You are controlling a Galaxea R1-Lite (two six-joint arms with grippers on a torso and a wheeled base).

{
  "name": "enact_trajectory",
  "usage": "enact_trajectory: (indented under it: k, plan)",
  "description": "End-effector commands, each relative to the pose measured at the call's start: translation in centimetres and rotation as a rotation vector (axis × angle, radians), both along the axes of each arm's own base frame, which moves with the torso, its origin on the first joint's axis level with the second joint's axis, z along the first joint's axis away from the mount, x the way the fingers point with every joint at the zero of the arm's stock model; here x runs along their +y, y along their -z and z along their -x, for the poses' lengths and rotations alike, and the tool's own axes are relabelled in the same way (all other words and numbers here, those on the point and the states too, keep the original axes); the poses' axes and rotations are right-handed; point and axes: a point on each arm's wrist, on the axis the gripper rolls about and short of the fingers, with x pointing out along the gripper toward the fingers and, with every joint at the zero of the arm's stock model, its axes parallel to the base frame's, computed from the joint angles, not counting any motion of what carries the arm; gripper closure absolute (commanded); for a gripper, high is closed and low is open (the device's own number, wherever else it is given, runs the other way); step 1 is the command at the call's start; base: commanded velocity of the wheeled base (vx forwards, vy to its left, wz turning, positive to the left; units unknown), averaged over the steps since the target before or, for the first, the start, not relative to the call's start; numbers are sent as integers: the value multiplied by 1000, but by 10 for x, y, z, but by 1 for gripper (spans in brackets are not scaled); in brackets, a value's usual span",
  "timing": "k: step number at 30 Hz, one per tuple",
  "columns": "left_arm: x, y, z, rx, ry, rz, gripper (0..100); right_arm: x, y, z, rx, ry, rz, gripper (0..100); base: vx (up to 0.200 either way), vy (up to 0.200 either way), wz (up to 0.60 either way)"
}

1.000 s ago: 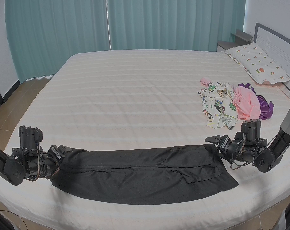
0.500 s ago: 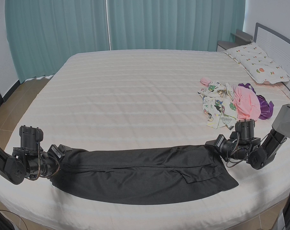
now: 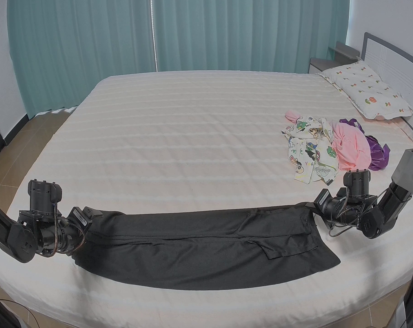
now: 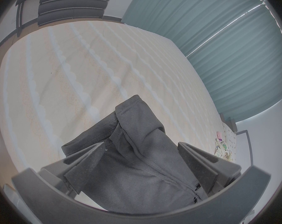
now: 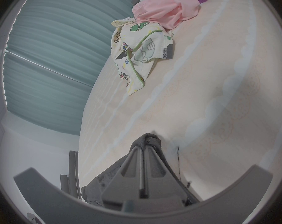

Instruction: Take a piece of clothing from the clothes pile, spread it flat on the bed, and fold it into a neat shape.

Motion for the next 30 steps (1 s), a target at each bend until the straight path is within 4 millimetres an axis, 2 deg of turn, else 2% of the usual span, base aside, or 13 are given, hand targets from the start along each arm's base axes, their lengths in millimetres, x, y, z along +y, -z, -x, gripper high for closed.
enact_trajectory:
  k: [1,2,7,12,16,20,30]
  plan:
    - [0,2,-1,8,-1,0,0,0,2,0,4,-4,-3,100,0,0,0]
    - [0,2,-1,8,-1,0,0,0,2,0,5,-7,-7,0,0,0,0]
    - [8,-2,-6,-11,-26,7,0,-3,-14,3,-35,-8,-19,0,0,0,0]
    - [29,-9,-11,-14,-12,7,0,-10,-35,27,-61,-3,-24,0,0,0,0]
    - [45,0,-2,71,49,-82,0,-12,-32,45,-29,-1,-19,0,0,0,0]
    - [66,3,5,72,120,-67,0,-16,-30,63,3,3,-15,0,0,0,0]
    - [63,14,20,163,187,-60,0,-15,-29,76,22,-1,-17,0,0,0,0]
